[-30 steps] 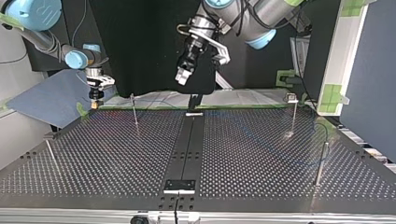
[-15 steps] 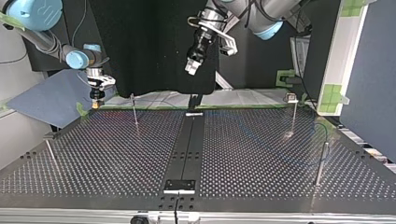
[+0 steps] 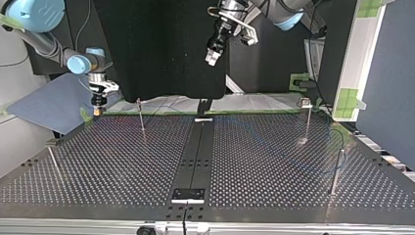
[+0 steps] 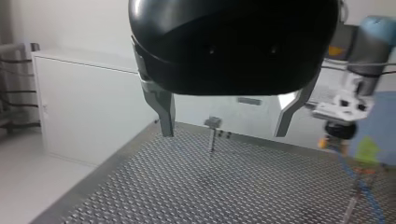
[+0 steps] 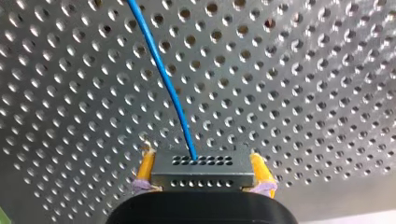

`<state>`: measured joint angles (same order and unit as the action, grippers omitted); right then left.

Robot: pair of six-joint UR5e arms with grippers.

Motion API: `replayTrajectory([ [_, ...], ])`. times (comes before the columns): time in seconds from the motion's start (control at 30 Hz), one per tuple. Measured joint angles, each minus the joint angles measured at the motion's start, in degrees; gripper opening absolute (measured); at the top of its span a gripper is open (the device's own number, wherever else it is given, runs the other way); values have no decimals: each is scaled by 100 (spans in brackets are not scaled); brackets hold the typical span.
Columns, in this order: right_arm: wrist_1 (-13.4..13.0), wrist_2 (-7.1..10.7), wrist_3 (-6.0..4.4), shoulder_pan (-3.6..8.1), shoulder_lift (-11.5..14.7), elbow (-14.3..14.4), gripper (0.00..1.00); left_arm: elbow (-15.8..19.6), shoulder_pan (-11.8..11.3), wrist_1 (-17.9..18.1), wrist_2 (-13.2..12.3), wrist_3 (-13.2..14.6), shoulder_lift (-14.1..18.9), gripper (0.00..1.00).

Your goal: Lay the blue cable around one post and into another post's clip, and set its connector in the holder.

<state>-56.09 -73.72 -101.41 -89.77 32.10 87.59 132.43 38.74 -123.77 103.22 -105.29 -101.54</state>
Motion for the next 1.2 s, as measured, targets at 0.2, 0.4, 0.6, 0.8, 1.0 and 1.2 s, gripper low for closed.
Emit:
replayTrajectory([
  [0.2, 203, -152, 101, 5, 146, -40, 0, 338, -46, 7, -2, 5, 0, 100],
  [0.4, 362, -162, 95, -66, 402, -42, 0, 626, -67, 19, -8, 9, 0, 100],
  [0.6, 487, -153, 71, -185, 696, -45, 0, 906, -73, 26, -11, 9, -2, 100],
  [0.8, 539, -148, 68, -331, 1012, -45, 0, 986, -82, 27, -16, 9, -1, 100],
  [1.0, 610, -151, 78, -484, 1337, -45, 0, 991, -91, 27, -17, 9, 0, 100],
  [1.2, 779, -206, 114, -615, 1550, -46, 0, 992, -93, 27, -17, 9, 0, 100],
])
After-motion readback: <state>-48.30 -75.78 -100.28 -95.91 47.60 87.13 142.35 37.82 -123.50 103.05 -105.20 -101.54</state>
